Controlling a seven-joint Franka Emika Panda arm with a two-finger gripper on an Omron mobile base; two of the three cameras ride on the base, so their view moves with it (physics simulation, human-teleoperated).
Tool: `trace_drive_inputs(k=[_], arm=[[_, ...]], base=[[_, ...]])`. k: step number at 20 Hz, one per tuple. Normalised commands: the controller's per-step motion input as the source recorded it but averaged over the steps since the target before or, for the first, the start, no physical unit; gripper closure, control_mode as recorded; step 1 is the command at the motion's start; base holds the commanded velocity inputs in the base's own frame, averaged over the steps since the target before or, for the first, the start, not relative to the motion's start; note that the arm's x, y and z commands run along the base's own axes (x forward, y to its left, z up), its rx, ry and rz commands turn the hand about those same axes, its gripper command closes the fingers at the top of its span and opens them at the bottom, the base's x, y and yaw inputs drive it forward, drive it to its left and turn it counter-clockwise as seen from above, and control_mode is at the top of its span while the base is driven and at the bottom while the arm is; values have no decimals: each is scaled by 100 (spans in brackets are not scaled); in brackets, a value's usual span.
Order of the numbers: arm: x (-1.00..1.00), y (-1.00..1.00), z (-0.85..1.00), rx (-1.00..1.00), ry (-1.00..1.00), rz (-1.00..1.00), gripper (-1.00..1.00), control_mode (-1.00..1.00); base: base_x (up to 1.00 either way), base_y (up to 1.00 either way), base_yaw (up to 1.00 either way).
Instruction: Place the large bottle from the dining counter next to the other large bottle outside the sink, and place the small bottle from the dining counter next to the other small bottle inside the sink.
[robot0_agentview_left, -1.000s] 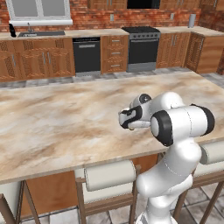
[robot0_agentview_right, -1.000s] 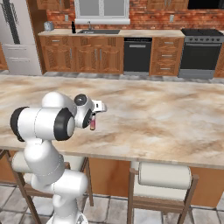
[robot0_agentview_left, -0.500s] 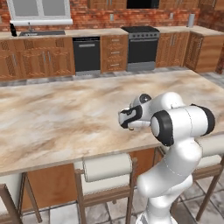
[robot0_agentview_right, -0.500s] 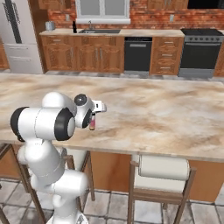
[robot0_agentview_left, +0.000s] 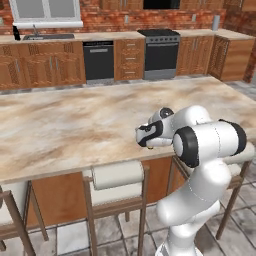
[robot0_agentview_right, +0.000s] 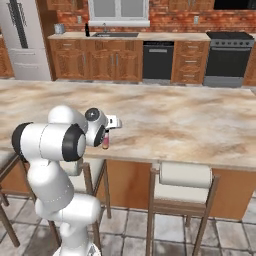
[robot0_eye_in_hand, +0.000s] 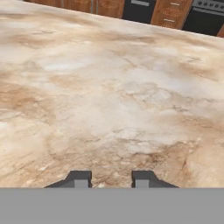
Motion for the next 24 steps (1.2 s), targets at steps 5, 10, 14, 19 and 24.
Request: trace_drive_inputs(k=[5,10,14,19,24], arm=[[0,0,0,0,0,0,100,100],[0,0,0,0,0,0,100,100],[0,0,0,0,0,0,100,100],[0,0,0,0,0,0,100,100],[0,0,0,0,0,0,100,100]], base=[[0,-58,0],[0,-82,0],[0,-82,0],[0,-85,0],[0,-88,0]])
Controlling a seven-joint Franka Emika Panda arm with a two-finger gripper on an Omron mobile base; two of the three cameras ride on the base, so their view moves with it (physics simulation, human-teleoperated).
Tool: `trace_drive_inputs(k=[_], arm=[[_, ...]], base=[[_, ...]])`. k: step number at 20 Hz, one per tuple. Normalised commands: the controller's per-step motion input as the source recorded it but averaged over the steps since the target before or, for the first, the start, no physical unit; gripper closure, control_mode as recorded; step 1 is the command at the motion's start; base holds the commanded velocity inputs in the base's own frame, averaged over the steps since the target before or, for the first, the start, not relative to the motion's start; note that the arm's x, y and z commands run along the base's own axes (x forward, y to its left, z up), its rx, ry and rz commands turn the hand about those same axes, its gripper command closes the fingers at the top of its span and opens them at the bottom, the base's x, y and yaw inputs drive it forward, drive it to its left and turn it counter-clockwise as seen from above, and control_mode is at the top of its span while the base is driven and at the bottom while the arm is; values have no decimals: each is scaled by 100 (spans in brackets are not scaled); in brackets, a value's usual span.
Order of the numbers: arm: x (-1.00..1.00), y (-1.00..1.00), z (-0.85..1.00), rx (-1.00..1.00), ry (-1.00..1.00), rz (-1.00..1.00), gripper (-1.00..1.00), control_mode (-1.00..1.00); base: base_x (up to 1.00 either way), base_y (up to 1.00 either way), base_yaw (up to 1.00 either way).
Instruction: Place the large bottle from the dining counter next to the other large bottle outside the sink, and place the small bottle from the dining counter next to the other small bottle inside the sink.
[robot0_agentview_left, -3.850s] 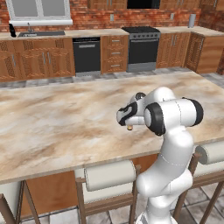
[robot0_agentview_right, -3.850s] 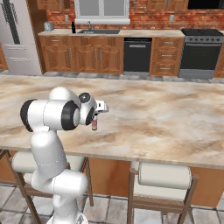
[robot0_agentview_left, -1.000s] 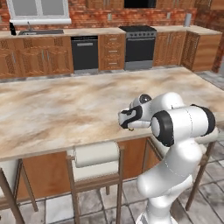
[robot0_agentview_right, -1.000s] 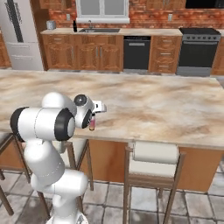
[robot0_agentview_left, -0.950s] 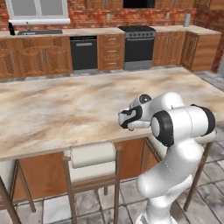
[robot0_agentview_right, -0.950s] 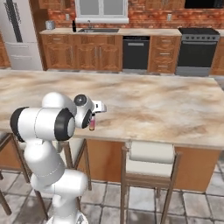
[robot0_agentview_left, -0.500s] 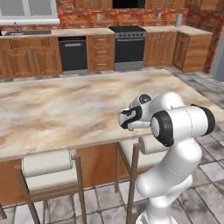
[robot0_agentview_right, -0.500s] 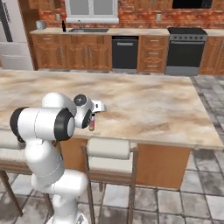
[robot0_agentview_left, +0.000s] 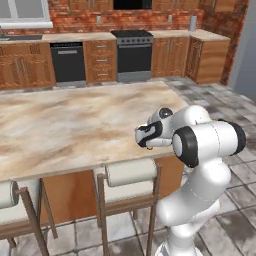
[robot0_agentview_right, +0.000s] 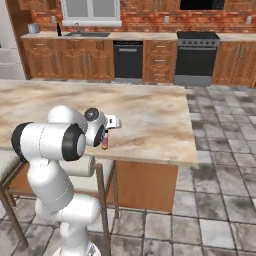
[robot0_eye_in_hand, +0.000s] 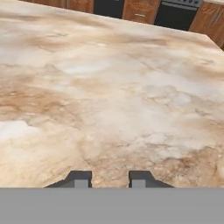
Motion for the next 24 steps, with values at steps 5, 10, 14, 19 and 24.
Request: trace_drive_inputs(k=[5,10,14,19,24], arm=[[0,0,0,0,0,0,100,100],[0,0,0,0,0,0,100,100],[0,0,0,0,0,0,100,100],[0,0,0,0,0,0,100,100],[0,0,0,0,0,0,100,100]], base=[[0,-89,0],[8,-92,0],[16,-97,0],[31,-97,0],[66,-88,0]])
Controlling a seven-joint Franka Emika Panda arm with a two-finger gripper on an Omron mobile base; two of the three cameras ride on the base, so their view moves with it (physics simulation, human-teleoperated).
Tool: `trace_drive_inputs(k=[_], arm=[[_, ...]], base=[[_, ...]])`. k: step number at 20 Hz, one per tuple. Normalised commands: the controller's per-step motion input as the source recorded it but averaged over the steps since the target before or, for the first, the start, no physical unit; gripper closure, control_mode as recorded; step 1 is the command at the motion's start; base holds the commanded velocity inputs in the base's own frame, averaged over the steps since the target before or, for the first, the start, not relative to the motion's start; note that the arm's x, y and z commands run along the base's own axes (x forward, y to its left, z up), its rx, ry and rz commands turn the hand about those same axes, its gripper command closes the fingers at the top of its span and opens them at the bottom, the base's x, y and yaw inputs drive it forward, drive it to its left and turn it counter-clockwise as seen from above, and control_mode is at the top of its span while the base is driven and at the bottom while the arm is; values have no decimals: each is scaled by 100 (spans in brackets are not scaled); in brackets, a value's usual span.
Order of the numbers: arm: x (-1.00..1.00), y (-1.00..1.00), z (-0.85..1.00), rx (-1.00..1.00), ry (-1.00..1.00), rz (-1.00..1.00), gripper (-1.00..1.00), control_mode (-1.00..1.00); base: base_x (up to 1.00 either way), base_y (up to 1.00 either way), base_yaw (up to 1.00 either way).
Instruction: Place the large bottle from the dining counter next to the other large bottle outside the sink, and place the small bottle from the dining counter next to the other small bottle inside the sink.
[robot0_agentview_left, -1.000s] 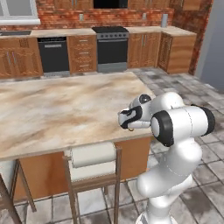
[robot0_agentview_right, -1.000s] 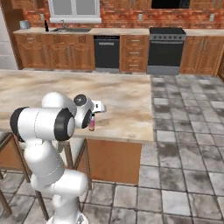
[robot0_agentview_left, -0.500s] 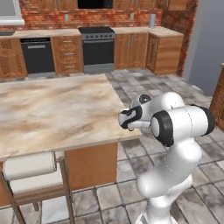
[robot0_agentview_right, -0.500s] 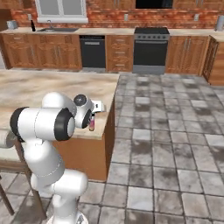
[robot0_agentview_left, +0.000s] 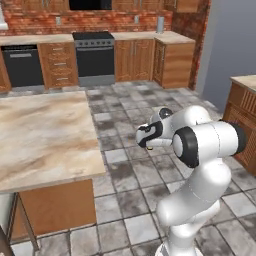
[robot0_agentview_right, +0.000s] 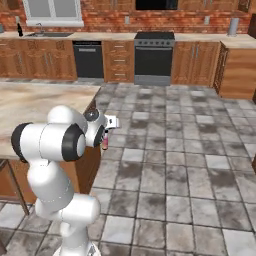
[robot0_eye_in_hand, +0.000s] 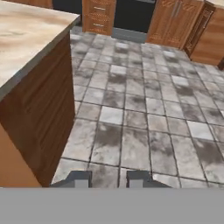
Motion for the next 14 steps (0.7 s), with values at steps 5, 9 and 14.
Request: trace_drive_inputs(k=[5,9,14], arm=[[0,0,0,0,0,0,100,100],[0,0,0,0,0,0,100,100],[0,0,0,0,0,0,100,100]], base=[[90,-69,0],[99,-56,0],[100,-38,-2]])
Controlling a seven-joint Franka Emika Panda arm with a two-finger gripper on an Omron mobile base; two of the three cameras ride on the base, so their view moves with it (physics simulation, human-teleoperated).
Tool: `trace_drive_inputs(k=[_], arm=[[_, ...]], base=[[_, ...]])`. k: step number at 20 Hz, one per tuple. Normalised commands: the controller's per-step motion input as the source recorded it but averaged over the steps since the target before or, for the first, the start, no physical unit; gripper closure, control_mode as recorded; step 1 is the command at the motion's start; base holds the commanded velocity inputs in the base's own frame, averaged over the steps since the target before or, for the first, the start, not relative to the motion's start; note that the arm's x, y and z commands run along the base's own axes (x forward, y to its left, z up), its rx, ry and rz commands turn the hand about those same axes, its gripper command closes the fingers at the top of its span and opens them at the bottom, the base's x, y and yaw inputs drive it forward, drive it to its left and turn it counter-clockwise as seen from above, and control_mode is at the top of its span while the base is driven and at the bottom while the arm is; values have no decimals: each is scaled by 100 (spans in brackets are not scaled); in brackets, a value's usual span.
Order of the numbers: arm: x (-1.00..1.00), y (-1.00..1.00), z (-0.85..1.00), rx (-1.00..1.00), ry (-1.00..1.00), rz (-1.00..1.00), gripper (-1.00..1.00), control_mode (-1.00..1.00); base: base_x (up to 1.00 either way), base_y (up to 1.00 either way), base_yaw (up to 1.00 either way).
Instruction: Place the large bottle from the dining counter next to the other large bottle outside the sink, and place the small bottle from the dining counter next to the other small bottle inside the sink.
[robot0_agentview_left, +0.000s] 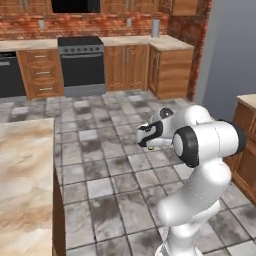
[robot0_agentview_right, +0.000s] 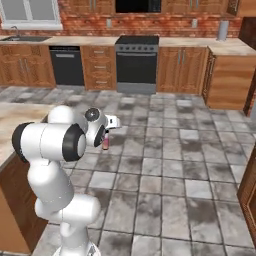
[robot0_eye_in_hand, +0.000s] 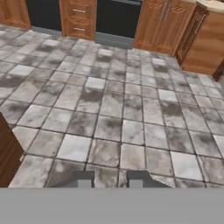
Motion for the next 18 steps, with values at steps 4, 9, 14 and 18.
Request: trace_drive_inputs(k=[4,9,14,18], arm=[[0,0,0,0,0,0,100,100],[0,0,0,0,0,0,100,100],[0,0,0,0,0,0,100,100],[0,0,0,0,0,0,100,100]], base=[[100,-23,-1],[100,-6,-1],[100,-1,-1],[100,0,-2]])
